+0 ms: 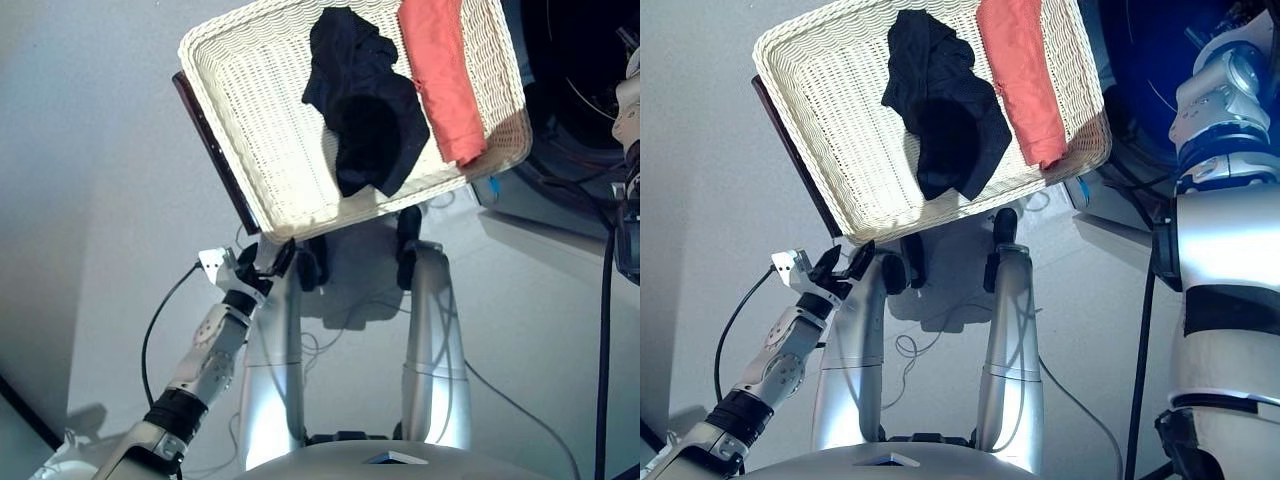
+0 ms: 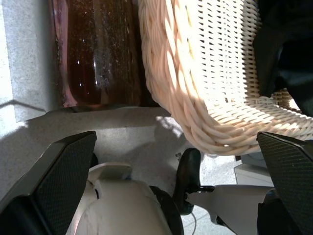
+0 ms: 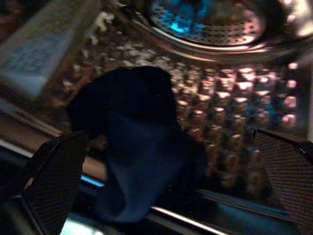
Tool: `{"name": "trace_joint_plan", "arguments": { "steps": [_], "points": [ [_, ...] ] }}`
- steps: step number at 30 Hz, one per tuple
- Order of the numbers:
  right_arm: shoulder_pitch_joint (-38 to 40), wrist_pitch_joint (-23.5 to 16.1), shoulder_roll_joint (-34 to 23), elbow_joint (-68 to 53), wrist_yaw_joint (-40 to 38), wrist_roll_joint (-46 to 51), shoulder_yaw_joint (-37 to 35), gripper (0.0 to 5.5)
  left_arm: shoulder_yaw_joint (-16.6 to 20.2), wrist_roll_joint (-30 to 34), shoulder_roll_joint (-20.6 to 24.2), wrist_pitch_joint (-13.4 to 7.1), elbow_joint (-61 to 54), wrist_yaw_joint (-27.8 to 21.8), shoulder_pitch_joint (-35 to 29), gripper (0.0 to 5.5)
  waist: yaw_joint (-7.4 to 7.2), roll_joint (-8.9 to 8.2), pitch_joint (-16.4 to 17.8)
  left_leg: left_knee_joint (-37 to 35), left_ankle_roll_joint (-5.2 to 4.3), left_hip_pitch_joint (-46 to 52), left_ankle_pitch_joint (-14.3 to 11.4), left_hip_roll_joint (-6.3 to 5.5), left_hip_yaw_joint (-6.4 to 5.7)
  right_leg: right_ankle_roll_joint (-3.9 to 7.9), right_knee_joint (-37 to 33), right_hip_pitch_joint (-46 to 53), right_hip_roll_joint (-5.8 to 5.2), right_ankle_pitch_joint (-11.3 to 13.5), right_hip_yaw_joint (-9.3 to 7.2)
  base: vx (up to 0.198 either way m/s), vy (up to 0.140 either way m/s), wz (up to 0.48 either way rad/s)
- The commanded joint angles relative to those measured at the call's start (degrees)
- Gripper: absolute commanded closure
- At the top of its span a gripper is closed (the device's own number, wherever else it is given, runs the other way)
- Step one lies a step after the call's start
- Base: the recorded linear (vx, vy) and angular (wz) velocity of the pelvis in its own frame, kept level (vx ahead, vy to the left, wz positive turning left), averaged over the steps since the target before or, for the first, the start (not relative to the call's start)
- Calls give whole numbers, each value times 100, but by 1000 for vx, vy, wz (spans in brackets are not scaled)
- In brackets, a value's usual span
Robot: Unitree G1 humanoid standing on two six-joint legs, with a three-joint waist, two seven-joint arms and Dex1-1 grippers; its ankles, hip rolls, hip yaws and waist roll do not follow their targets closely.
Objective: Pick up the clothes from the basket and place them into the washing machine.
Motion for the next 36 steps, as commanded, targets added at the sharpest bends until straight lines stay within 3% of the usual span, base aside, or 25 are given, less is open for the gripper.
{"name": "trace_joint_plan", "arguments": {
  "steps": [1,9,14,19,27,32,36],
  "points": [
    [186,-510,-477,-999,547,76,663,0,311,-16,-120,-84,-191,-217,493,0,-34,56,-315,-706,-356,104,600,117,-187,-439,-346,455,105,-30,-375,0,0,0],
    [1964,-595,-360,-3355,1605,562,814,0,495,-242,-143,-59,-355,-546,707,0,-116,-13,-214,-818,-361,229,720,103,-181,-430,-436,592,55,20,-410,0,0,0],
    [2795,-638,-353,-4485,1969,298,1003,0,556,-288,-39,-124,-458,-678,803,0,-93,-2,-204,-941,-359,281,803,75,-153,-418,-525,652,21,57,-392,0,0,0],
    [3519,-779,-195,-5533,1693,-768,1126,0,652,-216,-2,-195,-460,-577,924,0,-54,17,-192,-1080,-346,367,878,36,-129,-399,-622,742,-15,92,-395,0,0,0],
    [3828,-785,1023,-5506,719,-2423,1016,0,716,71,-256,-337,-326,-72,823,0,14,81,-155,-1154,-322,396,912,16,-113,-386,-680,776,-41,118,-380,0,0,0],
    [4217,-927,1712,-5450,449,-2599,751,0,793,202,-480,-439,-315,135,773,0,-5,116,-136,-1252,-312,426,944,6,-100,-388,-757,817,-71,146,-399,0,0,0],
    [4423,-1020,1817,-5548,436,-2585,662,0,817,250,-530,-506,-273,134,784,0,-3,122,-135,-1346,-318,495,984,-21,-104,-365,-853,907,-96,175,-393,0,0,0]
  ]
}}
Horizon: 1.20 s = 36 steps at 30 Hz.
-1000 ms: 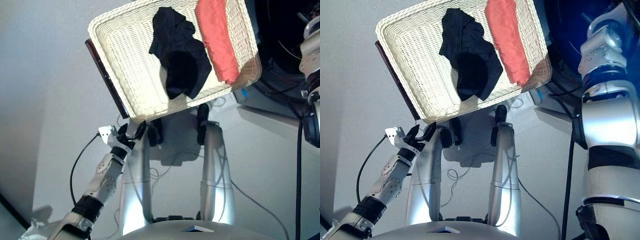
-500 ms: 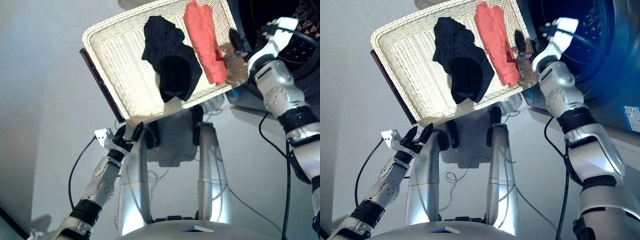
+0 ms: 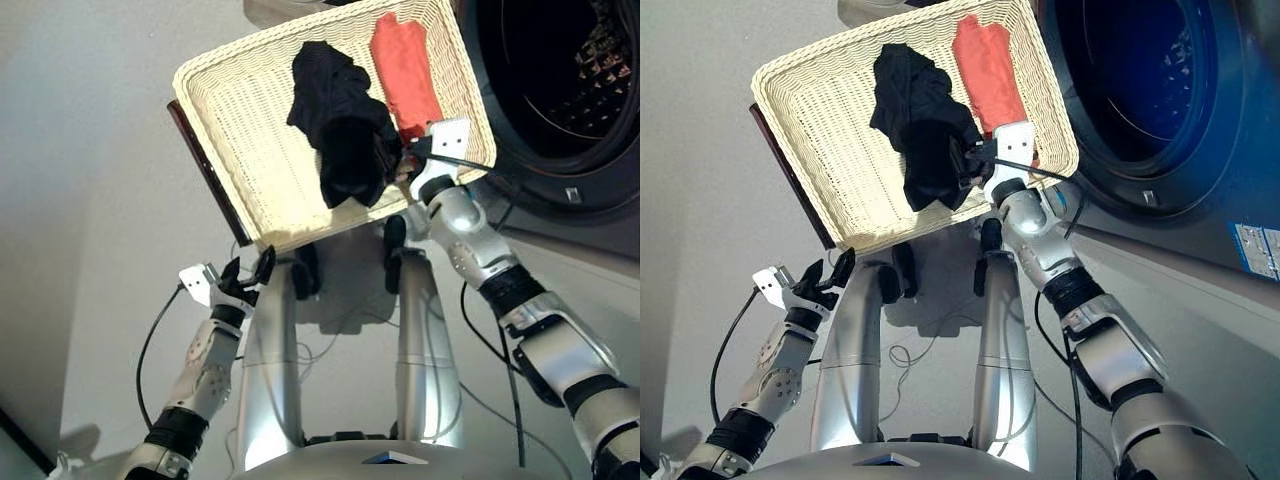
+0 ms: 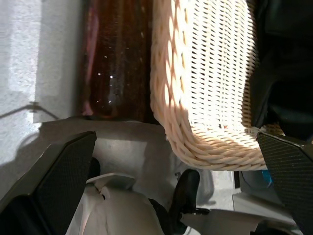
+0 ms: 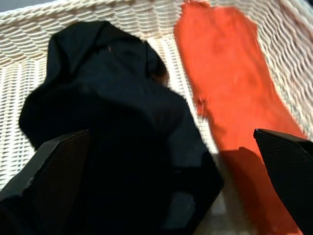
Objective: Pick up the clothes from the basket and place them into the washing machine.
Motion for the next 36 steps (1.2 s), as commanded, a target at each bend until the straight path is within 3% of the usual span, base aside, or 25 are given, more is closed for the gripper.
{"name": "trace_joint_plan", "arguments": {
  "steps": [1,6,13,18,19,27,32,34,36],
  "points": [
    [55,-561,-84,-479,-3,-34,-211,0,164,256,-18,-353,-219,-41,287,0,34,155,-131,-865,-164,-120,898,-55,-9,-195,-504,313,-94,226,-237,0,0,0],
    [278,-803,-71,-886,34,300,-483,0,77,682,36,-467,-49,120,315,0,65,165,-165,-973,-168,-55,960,-102,-40,-169,-572,401,-136,221,-248,0,0,0],
    [521,-810,-296,-1052,-374,-545,-648,0,129,1481,236,-768,-1011,477,339,0,139,185,-215,-1132,-176,51,1007,-153,-92,-138,-690,538,-174,224,-303,0,0,0],
    [963,-907,-390,-919,-369,-636,-757,0,375,2848,778,-1157,-2329,999,221,0,172,248,-224,-1070,-175,-21,990,-187,-145,-151,-631,500,-154,186,-319,0,0,0],
    [1017,-937,-378,-848,-342,-539,-782,0,376,3271,1070,-1231,-2642,1118,38,0,156,259,-217,-1054,-181,-46,993,-190,-154,-151,-623,476,-146,195,-314,0,0,0],
    [1266,-925,-561,-924,-176,-325,-767,0,108,3120,1699,-1432,-3606,1154,-632,0,47,280,-208,-956,-193,-152,1009,-145,-138,-186,-534,325,-112,257,-276,0,0,0],
    [1360,-862,-669,-783,-85,-285,-782,0,-80,2856,2042,-1446,-4104,856,-809,0,20,301,-253,-911,-197,-195,1003,-114,-134,-194,-500,272,-92,280,-243,0,0,0],
    [1343,-829,-660,-683,-65,-291,-743,0,-265,2815,1984,-1404,-4118,827,-1005,0,-11,294,-265,-897,-196,-216,1001,-96,-131,-192,-495,258,-92,291,-231,0,0,0],
    [1272,-801,-590,-496,-119,-336,-703,0,-429,3407,1996,-1346,-4033,1129,-1378,0,-31,295,-270,-899,-199,-225,1007,-97,-134,-190,-486,249,-94,284,-217,0,0,0]
  ]
}}
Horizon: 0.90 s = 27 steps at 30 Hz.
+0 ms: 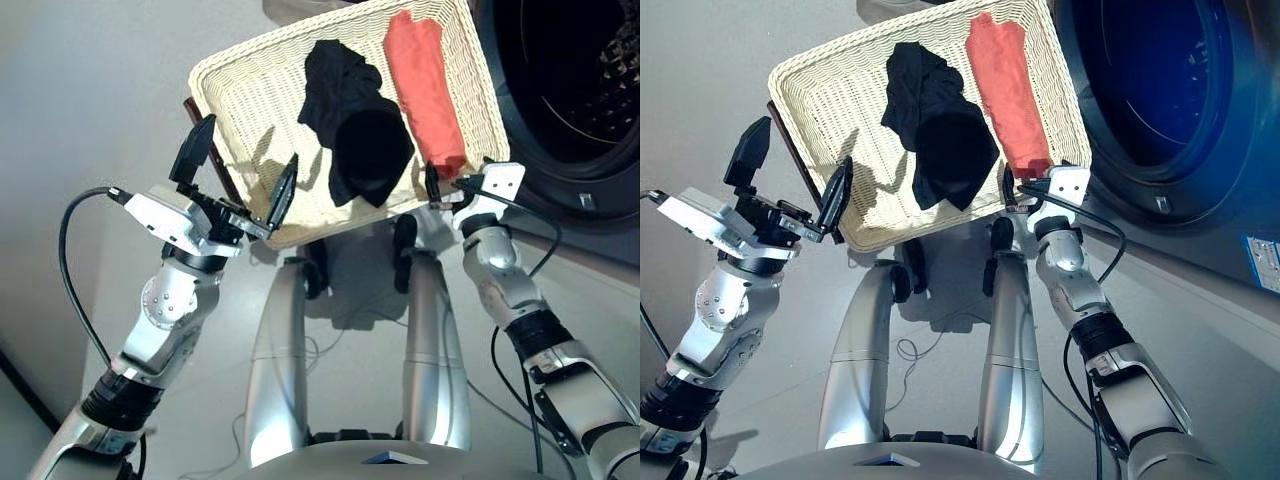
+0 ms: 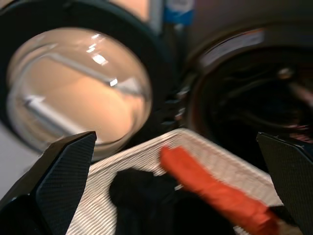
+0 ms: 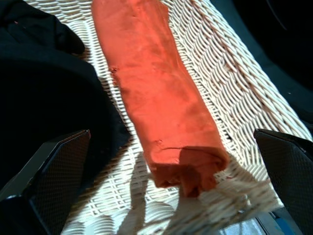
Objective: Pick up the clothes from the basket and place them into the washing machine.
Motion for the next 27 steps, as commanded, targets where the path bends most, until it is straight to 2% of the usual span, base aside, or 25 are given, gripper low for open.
{"name": "trace_joint_plan", "arguments": {
  "steps": [1,4,5,6,7,8,10,12,14,17,19,23,25,27],
  "points": [
    [85,-265,70,-52,-18,-42,129,0,-177,792,23,-300,-423,359,-337,0,-53,38,-411,-606,-57,-368,834,-10,24,-59,-421,129,-6,309,-73,0,0,0],
    [-33,-170,158,4,-94,-186,232,0,-526,1723,-34,-33,13,845,-1188,0,-129,27,-397,-575,-58,-338,820,4,36,-57,-411,162,-8,316,-62,0,0,0],
    [-62,-137,173,-54,-125,-268,277,0,-678,2192,7,95,251,1058,-1574,0,-173,18,-386,-545,-53,-347,810,17,35,-57,-410,161,4,326,-56,0,0,0],
    [-93,-94,151,-107,-116,-376,318,0,-989,2730,204,309,599,1006,-2071,0,-230,25,-379,-527,-48,-355,805,32,42,-56,-399,150,12,330,-47,0,0,0],
    [-95,-82,131,-163,-104,-414,311,0,-1153,2811,249,312,747,1001,-2383,0,-240,22,-368,-516,-48,-360,802,37,46,-53,-395,144,11,333,-40,0,0,0],
    [-82,-34,111,-144,-63,-509,355,0,-1416,3056,328,419,1136,967,-2809,0,-303,32,-369,-495,-44,-374,806,47,50,-48,-371,117,13,343,-34,0,0,0],
    [-27,24,54,-259,20,-601,391,0,-1843,3040,429,507,1717,824,-3419,0,-375,47,-369,-479,-34,-395,817,65,51,-46,-355,87,12,370,-29,0,0,0],
    [93,53,-48,-408,109,-691,406,0,-1994,2642,340,484,2333,844,-3656,0,-441,44,-380,-467,-26,-414,828,82,65,-41,-358,52,21,410,-9,0,0,0],
    [232,66,-168,-558,177,-687,382,0,-2164,2508,373,558,2760,808,-3869,0,-495,63,-392,-467,-23,-432,833,95,71,-38,-376,39,17,427,0,0,0,0],
    [457,96,-293,-805,278,-714,314,0,-2449,3181,422,916,3393,772,-4326,0,-586,59,-372,-413,-17,-497,806,115,73,-33,-346,-28,33,420,21,0,0,0],
    [616,102,-367,-998,326,-723,236,0,-2533,3361,472,990,3742,754,-4474,0,-631,48,-363,-369,-16,-536,787,123,71,-32,-333,-57,45,408,34,0,0,0],
    [979,69,-581,-1534,448,-774,53,0,-2938,4255,596,1293,4331,654,-4978,0,-741,22,-302,-248,-6,-657,725,174,83,-22,-269,-171,92,393,77,0,0,0],
    [1188,81,-718,-1840,558,-827,-51,0,-3162,4807,635,1550,4543,517,-5243,0,-787,9,-254,-194,-5,-713,691,207,73,-13,-245,-225,91,380,81,0,0,0],
    [1380,112,-783,-2030,624,-864,-230,0,-3199,5216,620,1795,4728,371,-5351,0,-790,7,-205,-115,5,-780,661,231,61,-5,-185,-296,109,357,79,0,0,0]
  ]
}}
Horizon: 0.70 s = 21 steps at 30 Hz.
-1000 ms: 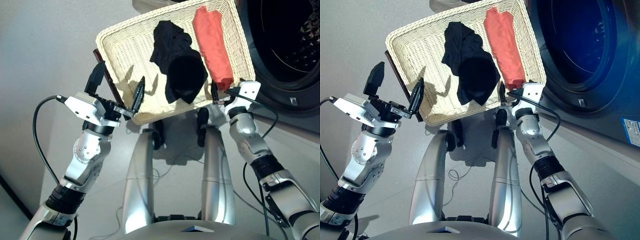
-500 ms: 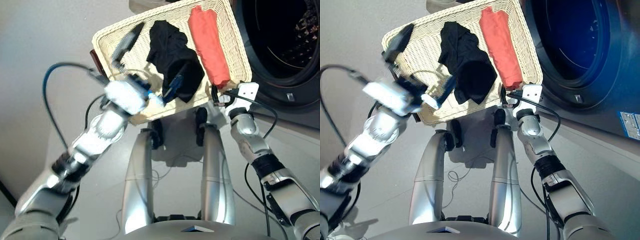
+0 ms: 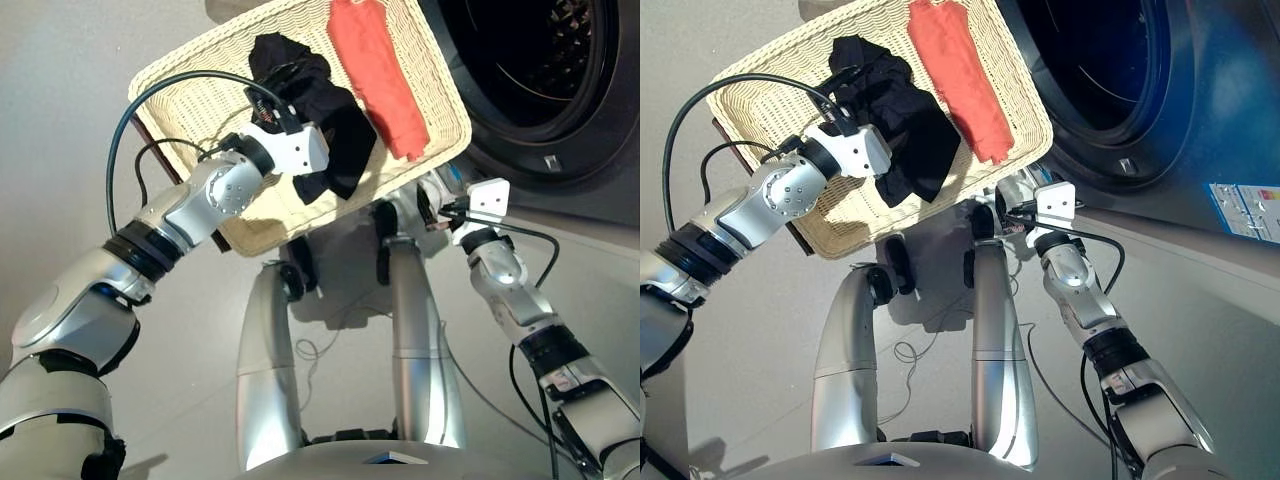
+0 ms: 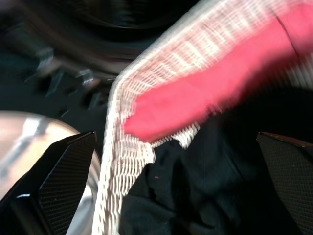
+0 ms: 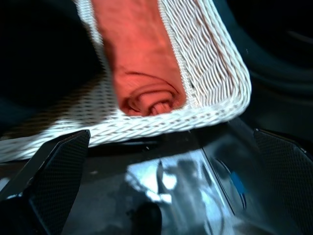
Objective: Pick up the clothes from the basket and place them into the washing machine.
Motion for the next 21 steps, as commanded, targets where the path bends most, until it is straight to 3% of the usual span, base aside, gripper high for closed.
{"name": "trace_joint_plan", "arguments": {
  "steps": [1,4,8,13,16,21],
  "points": [
    [405,-155,-147,-689,180,-185,-220,0,46,989,102,350,323,-217,-339,0,-101,1,-165,-476,-41,-322,728,28,-71,-13,-281,166,-99,204,-63,0,0,0],
    [629,-107,-160,-952,330,-219,-404,0,45,1658,162,570,448,-365,-435,0,-120,-9,-131,-393,-22,-420,688,55,-82,-5,-225,58,-72,185,-69,0,0,0],
    [808,-88,-153,-1065,511,-191,-497,0,47,2231,336,673,546,-391,-488,0,-143,-7,-149,-295,-3,-550,654,74,-116,-1,-167,-72,-56,163,-73,0,0,0],
    [887,-45,-198,-1219,683,-201,-518,0,-338,3086,430,815,804,-457,-722,0,-197,-2,-176,-167,18,-714,609,99,-139,2,-55,-240,-33,133,-81,0,0,0],
    [884,-16,-199,-1216,711,-230,-539,0,-462,3358,341,872,935,-594,-716,0,-213,-6,-179,-110,34,-767,582,100,-136,-3,-22,-277,-17,116,-87,0,0,0],
    [905,-24,-226,-1342,814,-140,-547,0,-634,3533,246,929,1406,-359,-806,0,-277,-34,-179,-44,54,-815,538,116,-135,-4,1,-351,13,120,-77,0,0,0]
  ]
}}
